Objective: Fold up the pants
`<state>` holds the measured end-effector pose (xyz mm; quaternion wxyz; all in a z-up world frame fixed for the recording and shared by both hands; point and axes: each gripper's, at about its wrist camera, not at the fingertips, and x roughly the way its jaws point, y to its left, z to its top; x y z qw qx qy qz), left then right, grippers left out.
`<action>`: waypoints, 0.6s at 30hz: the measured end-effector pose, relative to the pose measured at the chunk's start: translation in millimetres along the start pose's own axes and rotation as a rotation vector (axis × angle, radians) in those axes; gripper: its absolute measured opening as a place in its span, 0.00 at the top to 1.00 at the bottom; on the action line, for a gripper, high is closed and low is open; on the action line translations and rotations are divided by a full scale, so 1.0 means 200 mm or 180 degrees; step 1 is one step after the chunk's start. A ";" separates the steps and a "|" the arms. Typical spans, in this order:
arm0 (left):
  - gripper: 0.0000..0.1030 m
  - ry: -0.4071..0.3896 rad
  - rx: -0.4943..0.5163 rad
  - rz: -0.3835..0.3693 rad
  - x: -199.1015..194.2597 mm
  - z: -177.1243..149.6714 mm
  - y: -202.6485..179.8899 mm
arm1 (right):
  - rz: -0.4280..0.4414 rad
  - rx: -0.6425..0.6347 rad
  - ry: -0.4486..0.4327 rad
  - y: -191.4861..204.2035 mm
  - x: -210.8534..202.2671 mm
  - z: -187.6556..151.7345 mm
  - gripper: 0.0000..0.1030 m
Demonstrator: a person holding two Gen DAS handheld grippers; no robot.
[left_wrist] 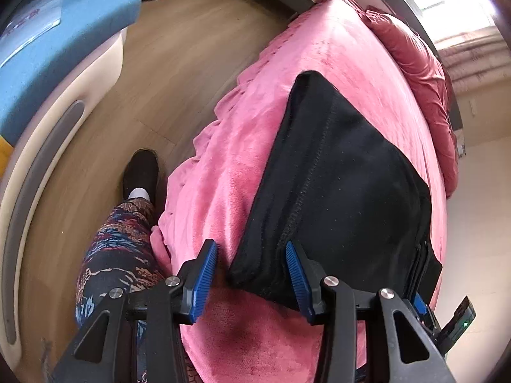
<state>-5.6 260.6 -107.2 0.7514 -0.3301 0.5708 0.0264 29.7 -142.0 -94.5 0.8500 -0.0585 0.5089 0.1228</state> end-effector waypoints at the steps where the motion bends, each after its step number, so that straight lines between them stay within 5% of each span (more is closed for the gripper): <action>1: 0.55 -0.0013 0.0035 0.0042 -0.01 0.00 -0.01 | 0.0011 0.0010 -0.0002 0.00 0.00 0.00 0.19; 10: 0.55 -0.0003 -0.0023 0.0083 -0.01 -0.01 0.00 | 0.0068 0.0091 -0.0038 -0.05 -0.02 -0.01 0.19; 18: 0.88 -0.0159 0.0302 -0.0069 -0.06 -0.03 -0.12 | 0.0116 0.0132 -0.0061 -0.09 -0.06 -0.01 0.19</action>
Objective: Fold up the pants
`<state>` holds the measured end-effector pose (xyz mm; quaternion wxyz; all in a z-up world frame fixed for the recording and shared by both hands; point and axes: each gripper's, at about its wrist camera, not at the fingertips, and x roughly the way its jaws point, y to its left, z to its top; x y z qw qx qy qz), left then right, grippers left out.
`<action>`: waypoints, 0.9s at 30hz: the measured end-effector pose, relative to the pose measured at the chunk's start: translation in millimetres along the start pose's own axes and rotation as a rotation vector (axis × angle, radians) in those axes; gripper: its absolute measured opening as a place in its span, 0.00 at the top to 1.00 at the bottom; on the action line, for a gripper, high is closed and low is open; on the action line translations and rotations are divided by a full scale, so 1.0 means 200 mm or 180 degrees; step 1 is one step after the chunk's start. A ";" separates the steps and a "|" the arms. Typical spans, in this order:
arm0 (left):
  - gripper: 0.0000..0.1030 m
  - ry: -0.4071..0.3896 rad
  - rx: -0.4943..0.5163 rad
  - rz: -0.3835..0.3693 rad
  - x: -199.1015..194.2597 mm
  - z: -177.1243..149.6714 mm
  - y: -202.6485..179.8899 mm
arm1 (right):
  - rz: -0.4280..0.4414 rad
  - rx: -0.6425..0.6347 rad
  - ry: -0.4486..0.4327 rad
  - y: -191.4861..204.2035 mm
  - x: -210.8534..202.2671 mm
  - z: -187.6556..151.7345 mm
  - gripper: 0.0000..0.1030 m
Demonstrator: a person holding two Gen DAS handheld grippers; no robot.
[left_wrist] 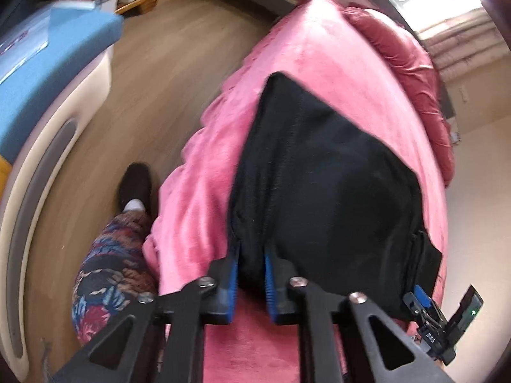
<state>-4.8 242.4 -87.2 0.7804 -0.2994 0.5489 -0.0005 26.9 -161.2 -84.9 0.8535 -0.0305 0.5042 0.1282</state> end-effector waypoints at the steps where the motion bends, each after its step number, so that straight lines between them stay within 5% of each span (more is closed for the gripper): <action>1: 0.90 -0.0082 0.0074 -0.0109 -0.03 0.00 -0.03 | 0.0004 0.0021 -0.0023 -0.01 -0.01 0.00 0.19; 6: 0.92 -0.0422 0.0543 -0.0699 -0.15 -0.03 -0.26 | 0.0222 0.0150 -0.0152 -0.05 -0.12 0.03 0.19; 10: 0.92 -0.0441 0.1081 -0.1084 -0.15 -0.08 -0.55 | 0.0963 0.0359 -0.0179 -0.07 -0.18 0.13 0.19; 18: 0.92 -0.0218 0.1438 -0.1191 0.01 -0.18 -0.72 | 0.2127 0.0522 0.0064 0.08 -0.07 0.48 0.19; 27: 0.92 -0.0195 0.1612 -0.1203 0.00 -0.21 -0.73 | 0.2300 -0.0437 0.0802 0.58 0.18 0.71 0.19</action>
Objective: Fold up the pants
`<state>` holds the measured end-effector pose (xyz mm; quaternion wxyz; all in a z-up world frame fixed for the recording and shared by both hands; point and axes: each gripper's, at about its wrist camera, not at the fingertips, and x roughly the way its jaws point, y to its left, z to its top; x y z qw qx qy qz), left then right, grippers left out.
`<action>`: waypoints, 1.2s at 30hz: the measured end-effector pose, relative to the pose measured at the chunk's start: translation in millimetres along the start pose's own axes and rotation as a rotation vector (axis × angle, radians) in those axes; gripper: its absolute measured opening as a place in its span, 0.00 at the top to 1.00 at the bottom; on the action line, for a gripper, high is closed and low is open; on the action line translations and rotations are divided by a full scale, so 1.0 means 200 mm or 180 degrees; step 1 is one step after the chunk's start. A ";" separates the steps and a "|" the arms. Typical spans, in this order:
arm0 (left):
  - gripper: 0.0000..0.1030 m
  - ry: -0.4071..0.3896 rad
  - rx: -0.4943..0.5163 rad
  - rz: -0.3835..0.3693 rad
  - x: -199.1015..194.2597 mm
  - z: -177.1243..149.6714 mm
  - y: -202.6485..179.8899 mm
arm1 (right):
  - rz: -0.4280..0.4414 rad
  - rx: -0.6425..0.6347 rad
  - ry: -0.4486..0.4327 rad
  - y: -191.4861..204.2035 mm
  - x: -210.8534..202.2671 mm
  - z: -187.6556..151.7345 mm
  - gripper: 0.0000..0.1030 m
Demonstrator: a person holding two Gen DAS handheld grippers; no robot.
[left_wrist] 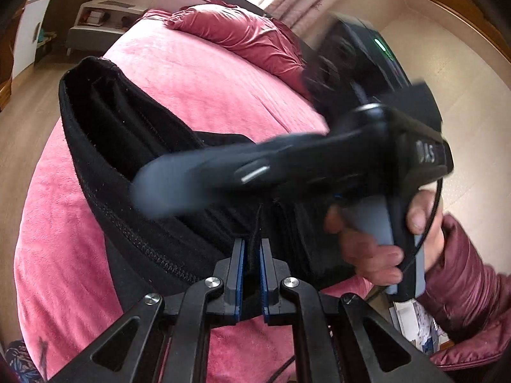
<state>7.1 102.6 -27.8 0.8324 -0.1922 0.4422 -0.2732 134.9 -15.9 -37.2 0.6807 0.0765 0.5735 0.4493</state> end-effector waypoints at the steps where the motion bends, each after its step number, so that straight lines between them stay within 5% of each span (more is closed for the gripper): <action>1: 0.92 0.0004 0.0014 -0.0003 0.00 0.00 0.00 | -0.0001 -0.0084 0.0146 0.03 0.05 0.02 0.19; 5: 0.92 0.0007 0.0013 0.0007 0.01 0.02 0.00 | -0.0200 -0.0307 0.0470 0.06 0.20 0.06 0.28; 7: 0.92 0.0010 -0.0025 -0.0001 -0.02 0.03 0.01 | -0.0384 -0.0454 0.0481 0.05 0.23 0.06 0.73; 9: 0.91 0.0050 -0.0043 -0.0088 -0.05 0.04 0.02 | -0.0501 -0.0467 0.0418 0.02 0.22 0.04 0.86; 13: 0.74 0.0122 0.0123 -0.0442 -0.18 0.04 -0.03 | -0.0495 -0.0271 0.0073 -0.05 0.05 -0.02 0.87; 16: 0.72 0.0066 0.0108 -0.0587 -0.29 0.05 -0.01 | -0.0400 -0.0139 -0.0250 -0.05 -0.15 -0.09 0.87; 20: 0.71 -0.0019 -0.0125 -0.0510 -0.35 0.06 0.09 | -0.0229 -0.0083 -0.0665 -0.01 -0.43 -0.18 0.87; 26: 0.71 -0.0014 -0.0344 -0.0449 -0.24 0.10 0.09 | -0.0175 0.0044 -0.1145 0.03 -0.79 -0.38 0.87; 36: 0.71 0.0429 0.0165 -0.0560 0.17 0.12 -0.28 | -0.0486 0.0751 -0.1684 -0.23 -1.11 -0.74 0.87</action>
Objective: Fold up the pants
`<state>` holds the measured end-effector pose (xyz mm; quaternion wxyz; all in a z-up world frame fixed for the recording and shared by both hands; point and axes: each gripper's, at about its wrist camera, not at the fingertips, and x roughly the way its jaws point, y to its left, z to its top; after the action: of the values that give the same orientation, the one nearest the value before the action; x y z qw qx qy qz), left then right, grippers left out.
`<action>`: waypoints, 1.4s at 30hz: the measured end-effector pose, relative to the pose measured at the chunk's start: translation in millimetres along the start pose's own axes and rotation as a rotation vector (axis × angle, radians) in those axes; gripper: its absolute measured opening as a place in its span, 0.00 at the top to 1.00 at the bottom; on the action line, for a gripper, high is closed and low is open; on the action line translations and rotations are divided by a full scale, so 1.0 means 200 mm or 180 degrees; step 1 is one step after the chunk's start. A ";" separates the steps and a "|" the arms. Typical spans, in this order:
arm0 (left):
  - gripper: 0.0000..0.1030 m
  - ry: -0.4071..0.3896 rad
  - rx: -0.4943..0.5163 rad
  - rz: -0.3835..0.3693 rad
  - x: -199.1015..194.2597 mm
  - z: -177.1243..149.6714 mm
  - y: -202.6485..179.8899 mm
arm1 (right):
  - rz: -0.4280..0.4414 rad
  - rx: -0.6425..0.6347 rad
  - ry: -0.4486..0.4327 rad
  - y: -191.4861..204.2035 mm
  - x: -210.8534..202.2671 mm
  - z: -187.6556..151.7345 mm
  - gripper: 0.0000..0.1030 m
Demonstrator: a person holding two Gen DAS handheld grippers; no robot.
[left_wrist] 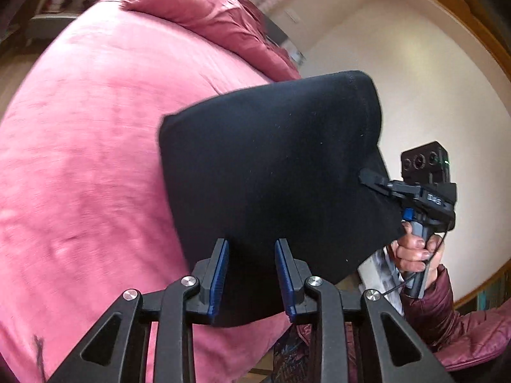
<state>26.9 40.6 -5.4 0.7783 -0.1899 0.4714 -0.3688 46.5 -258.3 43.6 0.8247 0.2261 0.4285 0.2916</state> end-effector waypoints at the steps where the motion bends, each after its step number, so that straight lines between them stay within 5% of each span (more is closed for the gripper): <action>1: 0.71 0.0042 0.0034 -0.0012 0.04 0.00 -0.02 | -0.0072 0.0075 -0.0009 -0.06 -0.02 -0.02 0.87; 9: 0.68 0.0607 0.0219 -0.0102 0.40 -0.06 -0.17 | -0.0559 0.0918 -0.0007 -0.61 -0.06 -0.15 0.87; 14: 0.68 0.0875 0.0186 -0.0090 0.59 -0.14 -0.17 | -0.0609 0.1224 0.0036 -0.77 -0.01 -0.25 0.80; 17: 0.68 0.0862 0.0227 -0.0102 0.58 -0.13 -0.21 | -0.0531 0.1339 -0.0111 -0.81 -0.04 -0.27 0.77; 21: 0.68 0.0728 0.0277 -0.0132 0.52 -0.09 -0.22 | -0.0727 0.1283 -0.0347 -0.77 -0.16 -0.27 0.55; 26: 0.68 0.0466 0.0348 -0.0093 0.41 -0.04 -0.23 | -0.1000 0.0914 -0.0384 -0.64 -0.37 -0.29 0.55; 29: 0.68 0.0323 0.0340 0.0038 0.39 0.01 -0.20 | -0.1152 0.0634 -0.0208 -0.54 -0.34 -0.33 0.57; 33: 0.67 0.0260 0.0277 0.0170 0.38 0.04 -0.15 | -0.1685 0.0234 0.0190 -0.49 -0.22 -0.43 0.57; 36: 0.67 0.0275 0.0286 0.0269 0.37 0.03 -0.13 | -0.2004 0.0055 0.0355 -0.48 -0.14 -0.46 0.89; 42: 0.67 0.0247 0.0367 0.0315 0.41 0.05 -0.15 | -0.2026 -0.0023 0.0480 -0.45 -0.27 -0.55 0.97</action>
<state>46.0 -41.0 -29.4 0.7863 -0.1068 0.4880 -0.3636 -44.4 -346.8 -40.0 0.8412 0.0557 0.5366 0.0366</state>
